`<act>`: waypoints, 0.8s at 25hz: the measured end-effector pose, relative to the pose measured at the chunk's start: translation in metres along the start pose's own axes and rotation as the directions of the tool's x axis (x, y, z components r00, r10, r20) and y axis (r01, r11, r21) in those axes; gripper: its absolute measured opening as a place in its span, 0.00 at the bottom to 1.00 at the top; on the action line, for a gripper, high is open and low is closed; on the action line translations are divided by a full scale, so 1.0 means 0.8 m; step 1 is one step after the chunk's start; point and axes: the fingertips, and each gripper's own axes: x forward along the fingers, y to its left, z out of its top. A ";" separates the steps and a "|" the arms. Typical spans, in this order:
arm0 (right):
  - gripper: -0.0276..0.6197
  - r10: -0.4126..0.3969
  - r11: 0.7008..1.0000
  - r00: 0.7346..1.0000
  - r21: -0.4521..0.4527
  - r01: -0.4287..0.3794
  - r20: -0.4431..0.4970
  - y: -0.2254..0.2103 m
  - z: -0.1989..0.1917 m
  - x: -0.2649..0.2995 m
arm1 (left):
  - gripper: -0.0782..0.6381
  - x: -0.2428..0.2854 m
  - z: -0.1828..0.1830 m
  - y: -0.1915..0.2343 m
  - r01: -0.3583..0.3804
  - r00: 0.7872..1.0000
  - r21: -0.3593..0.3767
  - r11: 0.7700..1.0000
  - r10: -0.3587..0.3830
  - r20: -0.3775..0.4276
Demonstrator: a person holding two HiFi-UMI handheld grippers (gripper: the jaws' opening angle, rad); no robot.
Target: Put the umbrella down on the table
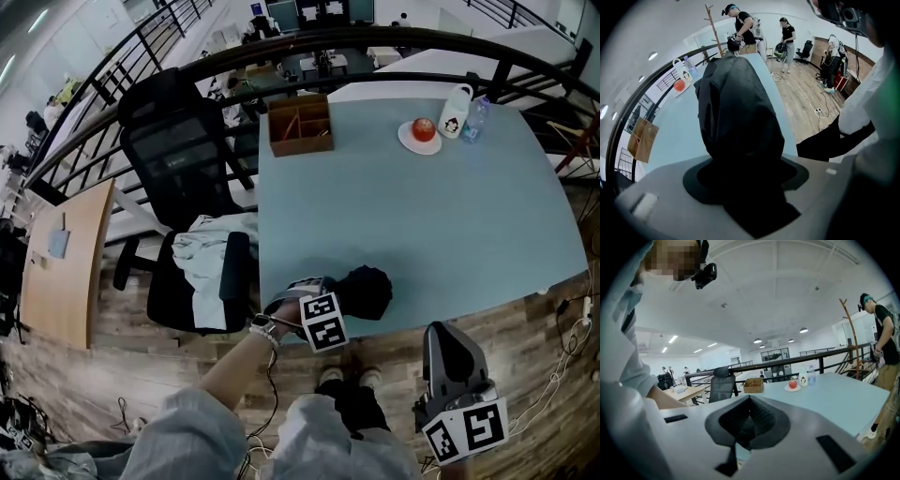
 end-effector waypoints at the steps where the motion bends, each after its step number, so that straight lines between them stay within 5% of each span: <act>1: 0.04 -0.002 1.000 1.000 0.001 0.002 -0.001 0.000 0.000 0.000 | 0.51 0.003 -0.001 0.000 0.003 1.000 0.003 1.000 -0.003 -0.005; 20: 0.04 -0.006 1.000 1.000 0.005 0.006 -0.014 -0.002 -0.005 0.000 | 0.51 0.018 -0.001 -0.003 0.082 0.996 -0.016 0.997 -0.082 -0.027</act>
